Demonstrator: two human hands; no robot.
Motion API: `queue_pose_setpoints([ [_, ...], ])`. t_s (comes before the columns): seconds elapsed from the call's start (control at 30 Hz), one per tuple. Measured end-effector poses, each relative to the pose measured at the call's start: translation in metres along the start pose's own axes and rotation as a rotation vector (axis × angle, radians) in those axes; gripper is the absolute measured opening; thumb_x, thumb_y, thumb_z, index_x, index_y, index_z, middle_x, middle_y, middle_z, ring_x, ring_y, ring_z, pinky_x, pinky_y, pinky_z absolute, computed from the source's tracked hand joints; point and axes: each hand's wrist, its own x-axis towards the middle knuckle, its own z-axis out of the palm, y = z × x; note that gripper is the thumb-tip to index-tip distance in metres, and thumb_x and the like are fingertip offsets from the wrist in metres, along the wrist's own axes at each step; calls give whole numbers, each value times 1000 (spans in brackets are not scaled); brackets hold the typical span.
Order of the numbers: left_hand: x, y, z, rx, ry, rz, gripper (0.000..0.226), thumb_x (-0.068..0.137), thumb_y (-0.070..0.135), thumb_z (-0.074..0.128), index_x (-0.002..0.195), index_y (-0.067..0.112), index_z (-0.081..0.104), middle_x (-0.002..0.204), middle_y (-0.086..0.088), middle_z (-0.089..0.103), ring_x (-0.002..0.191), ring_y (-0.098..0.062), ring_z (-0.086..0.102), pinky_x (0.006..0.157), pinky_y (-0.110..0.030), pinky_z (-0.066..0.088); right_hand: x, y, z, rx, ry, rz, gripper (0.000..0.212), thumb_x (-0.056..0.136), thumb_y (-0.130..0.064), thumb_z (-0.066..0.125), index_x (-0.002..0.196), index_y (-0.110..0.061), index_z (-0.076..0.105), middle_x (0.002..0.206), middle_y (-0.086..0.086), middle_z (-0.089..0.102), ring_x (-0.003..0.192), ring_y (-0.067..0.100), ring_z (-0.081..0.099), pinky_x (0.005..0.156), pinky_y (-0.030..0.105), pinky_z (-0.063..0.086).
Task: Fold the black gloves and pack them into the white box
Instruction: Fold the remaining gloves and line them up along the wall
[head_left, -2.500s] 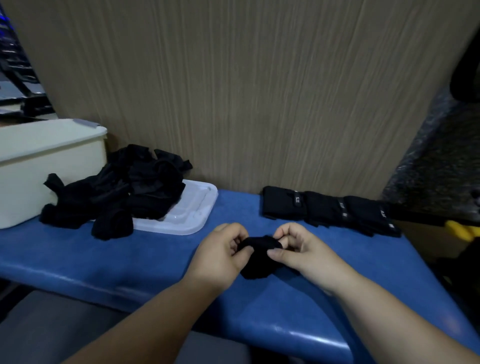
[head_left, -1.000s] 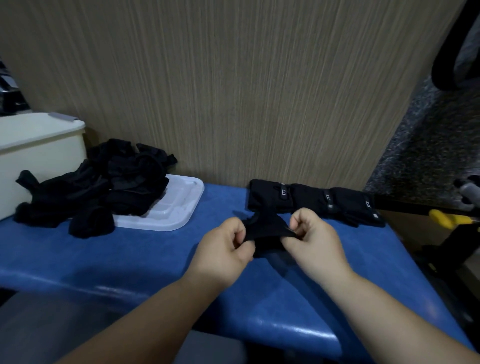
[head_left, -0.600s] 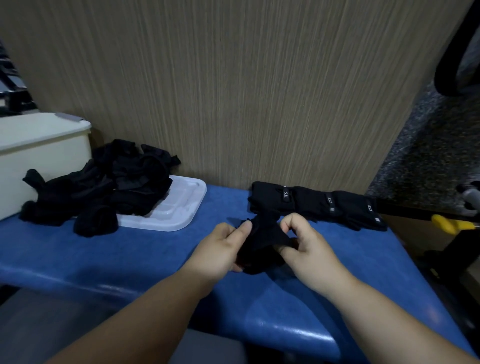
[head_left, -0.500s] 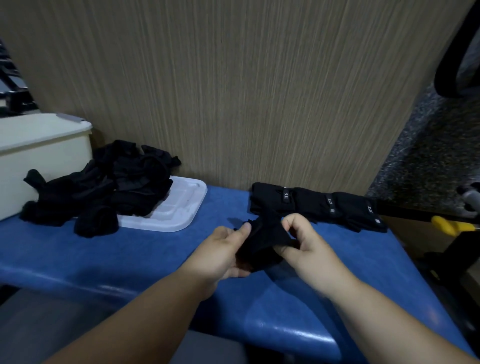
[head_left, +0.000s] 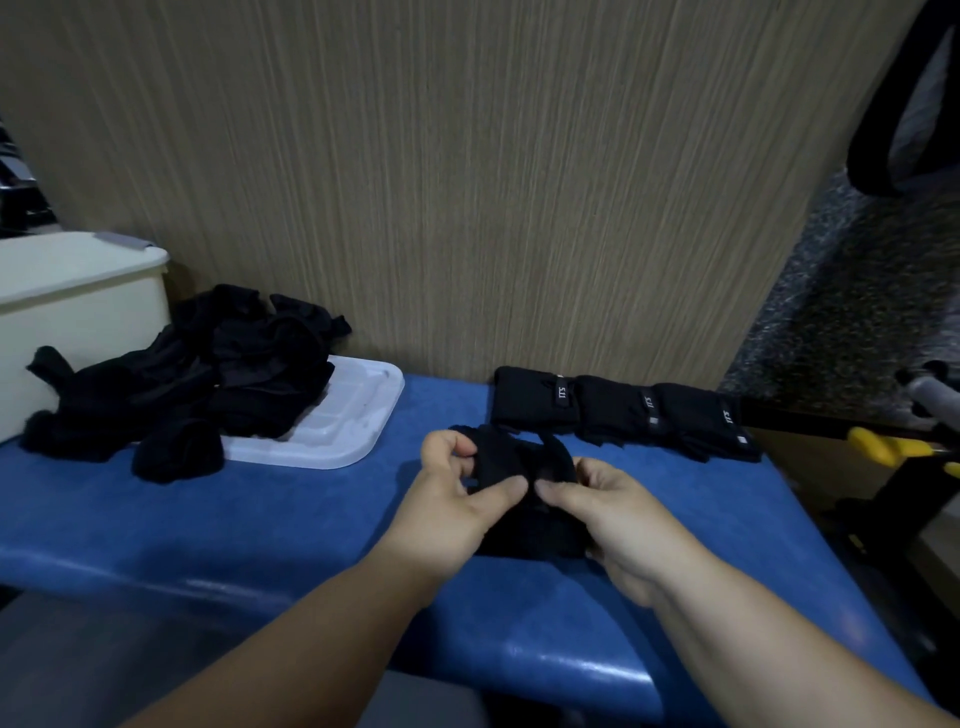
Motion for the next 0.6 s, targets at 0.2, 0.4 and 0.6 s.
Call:
queue_pose_setpoints([
  [0.2,0,10,-2,-311,-42,-316,65,80,46,71,119,2,43,114,-19,65,100,-34,67,75,-47,57,0,-3,-3,109,-41,-65,32,90,10,45,114,-8,57,101,14,67,86,23,63,69,27,53],
  [0.4,3,9,0,-333,77,-240,47,88,5,65,124,14,37,112,-19,65,97,-31,67,87,-50,54,-1,1,-9,20,-33,-63,27,91,1,53,116,-8,57,104,12,70,93,26,67,83,37,54],
  [0.6,0,8,8,-318,-6,-158,53,91,-2,57,129,25,33,100,-9,71,91,-24,69,83,-44,56,1,5,-16,-224,117,-164,13,92,-12,59,100,-20,66,96,5,74,93,24,69,91,46,53],
])
